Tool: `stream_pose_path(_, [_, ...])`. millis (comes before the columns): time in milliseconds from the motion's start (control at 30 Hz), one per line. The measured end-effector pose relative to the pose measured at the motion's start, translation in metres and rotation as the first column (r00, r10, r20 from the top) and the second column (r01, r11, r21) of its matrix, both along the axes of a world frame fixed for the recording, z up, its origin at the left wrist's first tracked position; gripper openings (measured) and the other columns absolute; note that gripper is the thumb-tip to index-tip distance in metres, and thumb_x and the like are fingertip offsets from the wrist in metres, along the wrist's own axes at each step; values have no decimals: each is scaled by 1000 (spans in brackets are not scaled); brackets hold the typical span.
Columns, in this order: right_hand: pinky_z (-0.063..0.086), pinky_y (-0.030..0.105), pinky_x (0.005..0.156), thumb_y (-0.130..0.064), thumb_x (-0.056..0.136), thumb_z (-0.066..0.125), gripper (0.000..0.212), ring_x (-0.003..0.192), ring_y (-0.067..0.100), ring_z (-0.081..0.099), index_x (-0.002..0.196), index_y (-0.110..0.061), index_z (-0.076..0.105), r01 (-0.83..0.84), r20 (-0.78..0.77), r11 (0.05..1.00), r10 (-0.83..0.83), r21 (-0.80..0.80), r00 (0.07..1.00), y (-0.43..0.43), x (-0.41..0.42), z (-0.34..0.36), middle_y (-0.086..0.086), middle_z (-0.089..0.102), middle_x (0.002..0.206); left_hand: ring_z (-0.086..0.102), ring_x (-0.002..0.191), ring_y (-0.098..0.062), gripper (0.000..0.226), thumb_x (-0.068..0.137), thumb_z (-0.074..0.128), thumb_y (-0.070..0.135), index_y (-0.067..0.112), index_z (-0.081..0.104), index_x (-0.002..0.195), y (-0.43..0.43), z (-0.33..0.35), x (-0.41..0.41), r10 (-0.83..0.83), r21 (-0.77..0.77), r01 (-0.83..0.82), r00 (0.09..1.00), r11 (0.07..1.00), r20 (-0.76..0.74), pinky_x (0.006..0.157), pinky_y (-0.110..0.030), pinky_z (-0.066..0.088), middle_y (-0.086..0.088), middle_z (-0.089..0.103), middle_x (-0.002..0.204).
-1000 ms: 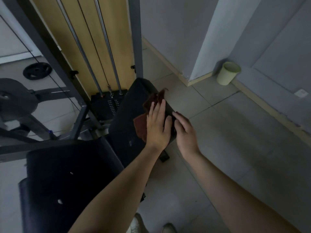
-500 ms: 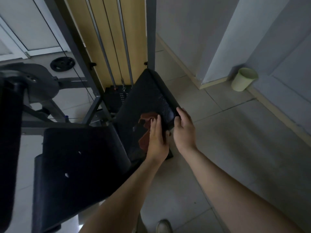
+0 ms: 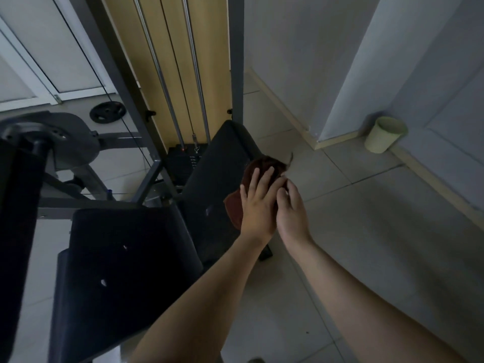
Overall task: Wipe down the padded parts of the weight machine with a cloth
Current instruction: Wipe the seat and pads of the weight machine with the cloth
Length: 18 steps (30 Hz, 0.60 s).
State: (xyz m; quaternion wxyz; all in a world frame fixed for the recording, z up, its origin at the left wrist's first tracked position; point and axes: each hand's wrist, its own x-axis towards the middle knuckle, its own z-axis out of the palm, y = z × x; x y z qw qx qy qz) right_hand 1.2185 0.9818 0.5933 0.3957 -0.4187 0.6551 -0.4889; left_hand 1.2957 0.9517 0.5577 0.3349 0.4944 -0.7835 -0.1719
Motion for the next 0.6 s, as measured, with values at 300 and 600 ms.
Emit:
stream_pose_path(300, [39,22,107,-26,103,43,47,139,6,31,149,-24,35,-81,-372,993,44,-82,927,10,5,-6,-3,33,155,-12,153,-6,94,97,54,8,55,-8,150,47,-64,35,349,398,-286,933,871,-93,123,-60,5,7,3,168])
stream_pose_path(600, [11,49,122,-16,94,41,52,149,20,20,146,-16,44,-258,-841,961,58,-98,538,-14,47,-7,3,40,154,-17,153,-14,87,102,51,36,38,-19,155,33,-61,59,269,533,-143,949,834,-167,122,-51,-8,8,-9,168])
